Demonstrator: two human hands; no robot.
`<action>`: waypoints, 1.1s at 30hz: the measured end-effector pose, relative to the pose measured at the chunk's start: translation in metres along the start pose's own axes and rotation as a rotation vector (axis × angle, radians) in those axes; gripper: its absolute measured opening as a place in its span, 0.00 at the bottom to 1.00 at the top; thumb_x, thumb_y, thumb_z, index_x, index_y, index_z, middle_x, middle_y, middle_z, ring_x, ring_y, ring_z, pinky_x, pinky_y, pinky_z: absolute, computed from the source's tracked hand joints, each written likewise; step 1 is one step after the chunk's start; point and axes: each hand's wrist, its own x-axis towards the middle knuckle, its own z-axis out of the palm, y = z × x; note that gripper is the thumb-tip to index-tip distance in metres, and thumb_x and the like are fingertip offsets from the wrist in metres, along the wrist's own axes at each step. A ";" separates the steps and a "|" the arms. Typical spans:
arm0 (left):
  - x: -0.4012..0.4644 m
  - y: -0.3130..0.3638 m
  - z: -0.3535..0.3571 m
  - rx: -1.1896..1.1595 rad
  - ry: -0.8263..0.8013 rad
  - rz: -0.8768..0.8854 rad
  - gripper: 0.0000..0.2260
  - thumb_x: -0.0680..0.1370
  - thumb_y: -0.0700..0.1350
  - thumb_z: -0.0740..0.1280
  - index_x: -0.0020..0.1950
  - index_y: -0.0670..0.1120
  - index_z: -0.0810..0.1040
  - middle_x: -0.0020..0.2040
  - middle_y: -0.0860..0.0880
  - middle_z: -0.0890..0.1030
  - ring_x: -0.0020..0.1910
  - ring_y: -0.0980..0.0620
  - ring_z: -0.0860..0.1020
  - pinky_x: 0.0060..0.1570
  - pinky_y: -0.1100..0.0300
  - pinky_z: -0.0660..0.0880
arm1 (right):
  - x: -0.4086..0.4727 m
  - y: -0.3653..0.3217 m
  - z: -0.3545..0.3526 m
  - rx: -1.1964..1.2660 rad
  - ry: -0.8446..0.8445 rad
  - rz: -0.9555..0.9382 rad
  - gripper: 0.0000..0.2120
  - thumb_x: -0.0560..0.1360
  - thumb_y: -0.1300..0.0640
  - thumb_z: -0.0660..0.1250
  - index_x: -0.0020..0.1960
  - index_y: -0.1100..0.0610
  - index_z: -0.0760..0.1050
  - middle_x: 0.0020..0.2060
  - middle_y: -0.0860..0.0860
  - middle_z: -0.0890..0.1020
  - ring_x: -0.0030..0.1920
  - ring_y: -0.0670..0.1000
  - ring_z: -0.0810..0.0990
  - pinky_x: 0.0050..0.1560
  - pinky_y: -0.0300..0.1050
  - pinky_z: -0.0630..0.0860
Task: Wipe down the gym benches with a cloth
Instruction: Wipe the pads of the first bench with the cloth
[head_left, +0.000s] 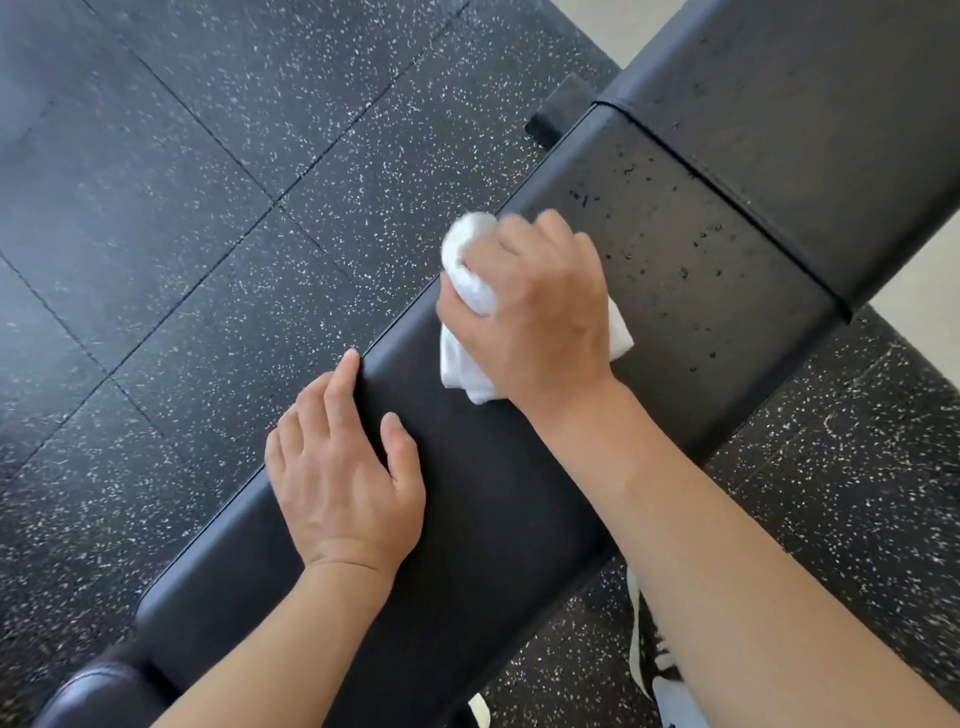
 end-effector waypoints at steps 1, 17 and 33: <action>0.000 0.000 0.000 0.001 -0.002 0.001 0.27 0.80 0.53 0.56 0.79 0.48 0.67 0.69 0.45 0.75 0.65 0.39 0.73 0.70 0.41 0.65 | -0.014 0.006 -0.008 0.005 -0.010 -0.021 0.10 0.71 0.53 0.74 0.38 0.59 0.78 0.34 0.53 0.75 0.36 0.58 0.71 0.36 0.54 0.65; 0.000 0.001 0.000 0.007 -0.009 -0.008 0.28 0.79 0.54 0.56 0.79 0.48 0.67 0.69 0.45 0.75 0.64 0.39 0.73 0.69 0.40 0.66 | 0.020 -0.021 0.018 0.097 -0.119 -0.036 0.08 0.71 0.53 0.72 0.36 0.55 0.78 0.37 0.53 0.80 0.40 0.59 0.76 0.39 0.52 0.67; -0.001 -0.001 0.002 0.001 0.016 0.012 0.27 0.80 0.53 0.57 0.78 0.47 0.67 0.69 0.45 0.75 0.64 0.38 0.73 0.69 0.40 0.66 | -0.086 0.060 -0.066 0.037 -0.080 -0.210 0.14 0.78 0.56 0.71 0.36 0.59 0.77 0.31 0.52 0.71 0.33 0.56 0.66 0.31 0.54 0.66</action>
